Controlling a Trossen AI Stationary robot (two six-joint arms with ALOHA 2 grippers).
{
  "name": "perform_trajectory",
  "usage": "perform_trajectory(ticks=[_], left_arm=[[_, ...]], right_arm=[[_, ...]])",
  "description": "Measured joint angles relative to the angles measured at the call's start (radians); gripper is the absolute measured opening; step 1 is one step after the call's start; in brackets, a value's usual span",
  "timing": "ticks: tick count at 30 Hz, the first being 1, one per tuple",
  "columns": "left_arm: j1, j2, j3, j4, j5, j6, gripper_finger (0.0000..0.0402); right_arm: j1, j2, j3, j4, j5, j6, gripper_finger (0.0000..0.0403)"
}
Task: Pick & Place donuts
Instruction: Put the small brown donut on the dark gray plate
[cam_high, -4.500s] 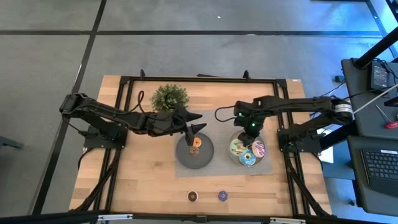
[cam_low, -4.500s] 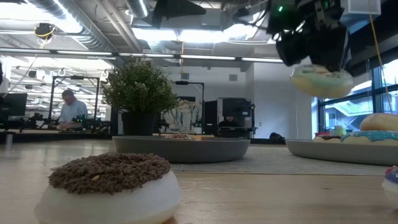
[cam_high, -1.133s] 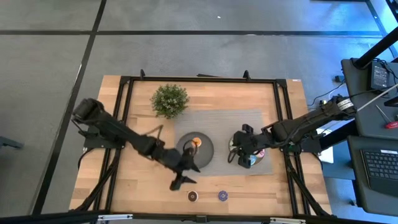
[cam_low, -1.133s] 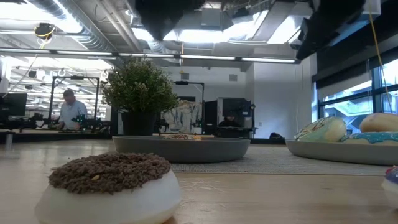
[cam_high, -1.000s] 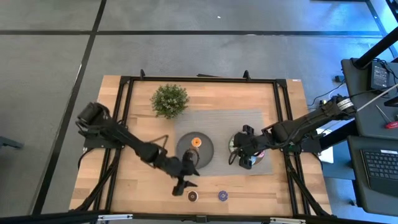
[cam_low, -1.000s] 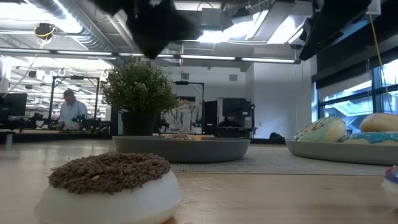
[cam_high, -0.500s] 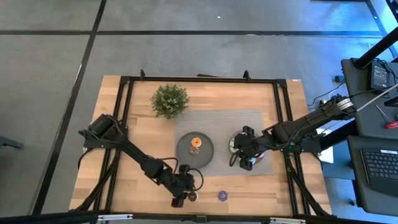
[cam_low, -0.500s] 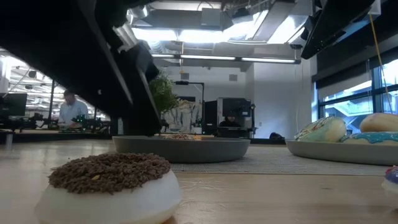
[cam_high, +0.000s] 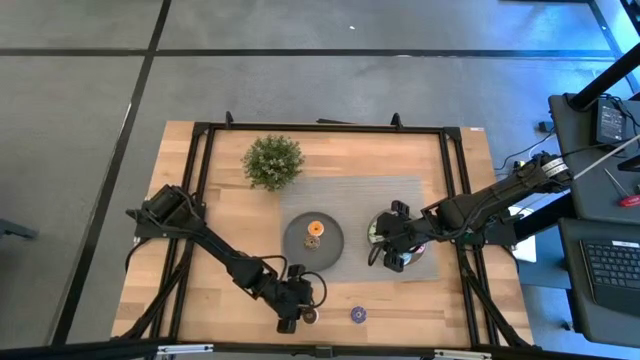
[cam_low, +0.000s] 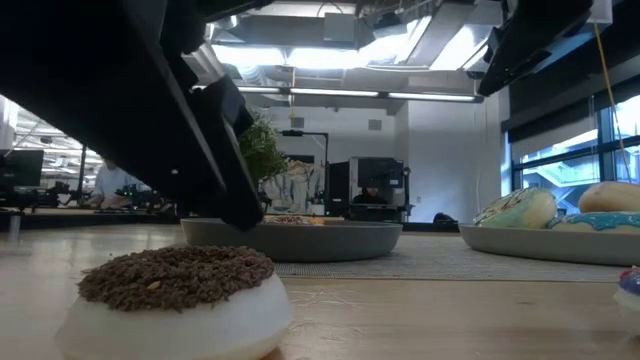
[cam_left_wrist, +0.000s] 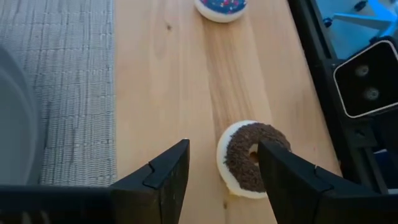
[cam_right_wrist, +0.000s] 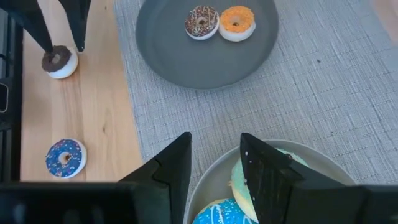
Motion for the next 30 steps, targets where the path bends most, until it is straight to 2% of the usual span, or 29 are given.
perform_trajectory(ticks=[15,25,30], left_arm=[[-0.001,0.008,-0.001,0.026,0.013,0.01,0.0184],[-0.005,0.066,-0.002,0.068,0.037,-0.007,0.0184],[-0.005,0.066,-0.001,0.068,0.044,-0.008,0.0156]], right_arm=[[-0.001,0.0,0.0,-0.006,0.006,-0.006,0.0139],[-0.001,0.0,0.0,-0.023,0.039,-0.005,0.0139],[-0.001,0.0,0.0,-0.023,0.039,-0.005,0.0139]])
